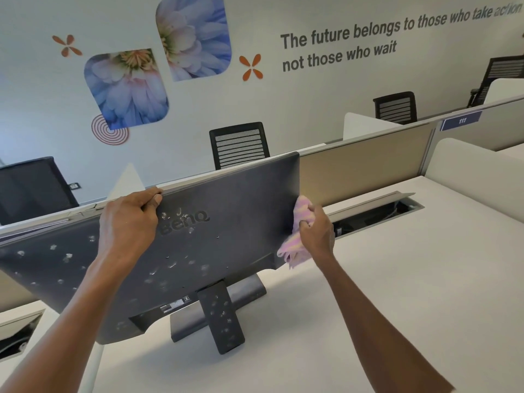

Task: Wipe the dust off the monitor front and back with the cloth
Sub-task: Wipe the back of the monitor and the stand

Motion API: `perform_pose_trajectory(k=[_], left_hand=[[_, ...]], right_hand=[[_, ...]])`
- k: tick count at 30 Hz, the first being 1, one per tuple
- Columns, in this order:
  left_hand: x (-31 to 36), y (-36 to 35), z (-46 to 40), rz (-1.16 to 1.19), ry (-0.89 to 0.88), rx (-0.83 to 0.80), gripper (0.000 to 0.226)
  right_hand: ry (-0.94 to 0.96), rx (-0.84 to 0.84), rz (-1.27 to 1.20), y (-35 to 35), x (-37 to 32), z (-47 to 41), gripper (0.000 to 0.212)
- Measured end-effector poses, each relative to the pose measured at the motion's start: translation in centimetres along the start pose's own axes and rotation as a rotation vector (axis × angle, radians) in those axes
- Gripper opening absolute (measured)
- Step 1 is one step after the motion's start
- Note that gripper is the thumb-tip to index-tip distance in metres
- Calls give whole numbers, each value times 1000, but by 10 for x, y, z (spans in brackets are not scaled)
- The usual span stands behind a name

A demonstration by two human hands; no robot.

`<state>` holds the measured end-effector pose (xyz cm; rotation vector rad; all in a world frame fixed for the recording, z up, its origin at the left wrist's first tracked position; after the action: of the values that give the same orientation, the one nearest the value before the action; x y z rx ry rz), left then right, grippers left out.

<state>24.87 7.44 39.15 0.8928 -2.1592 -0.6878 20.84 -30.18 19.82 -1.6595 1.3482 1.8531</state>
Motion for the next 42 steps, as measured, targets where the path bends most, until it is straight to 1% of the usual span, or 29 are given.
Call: perform_pose_trajectory(k=[3, 5, 6, 7, 9, 11, 13, 16, 19, 21, 23, 26, 29, 30, 32, 35, 37, 39, 42], left_hand=[[2, -1, 0, -2, 4, 2, 27], [4, -2, -1, -8, -6, 9, 26], [4, -2, -1, -12, -8, 12, 26], [4, -2, -1, -15, -8, 11, 25], [5, -1, -1, -20, -9, 6, 26], [5, 0, 0, -14, -9, 0, 26], [3, 1, 0, -5, -8, -3, 26], [1, -1, 0, -10, -7, -12, 27], [2, -3, -1, -10, -4, -7, 27], [2, -5, -2, -8, 2, -5, 27], [0, -6, -2, -6, 11, -11, 27], [-4, -5, -2, 1, 30, -18, 27], [-5, -4, -2, 7, 26, -20, 27], [-5, -5, -2, 1, 21, -20, 27], [-4, -6, -3, -7, 9, -18, 27], [-3, -6, -3, 2, 4, -18, 26], [-4, -6, -3, 4, 3, -19, 26], [-5, -5, -3, -6, -2, -22, 26], [-8, -6, -4, -10, -4, -18, 27]], right_hand=[[131, 9, -42, 13, -27, 0, 37], [195, -46, -60, 5, -23, 11, 41], [198, -88, -39, -6, -12, 18, 41], [172, -134, 8, -18, 5, 24, 39], [41, -195, 104, -38, 42, 30, 33], [-82, -191, 112, -42, 63, 25, 32], [-98, -140, 57, -34, 57, 13, 30], [-30, -87, -11, -22, 34, 3, 28], [-6, -159, 1, -34, 41, 17, 34], [-69, -237, 80, -51, 64, 27, 33], [-161, -263, 161, -58, 83, 25, 34], [-210, -208, 159, -48, 81, 12, 34], [-136, -131, 18, -37, 61, 9, 32], [-100, -127, -10, -37, 55, 13, 33], [-82, -182, 4, -48, 58, 26, 33], [-183, -273, 133, -68, 88, 38, 31], [-268, -250, 162, -66, 100, 31, 32], [-293, -189, 109, -57, 93, 20, 32], [-168, -106, -1, -43, 61, 21, 34]])
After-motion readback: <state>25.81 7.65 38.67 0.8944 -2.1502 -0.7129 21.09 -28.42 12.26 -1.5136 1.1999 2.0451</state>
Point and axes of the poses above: each hand's wrist, its own z-axis away from the middle knuckle, its own y-axis out of the back of the hand, x = y × z, the point moved 9 cm from there along -z, towards the middle knuckle, and after that the axes turned 11 degrees about -y, right-handed, at the moved point
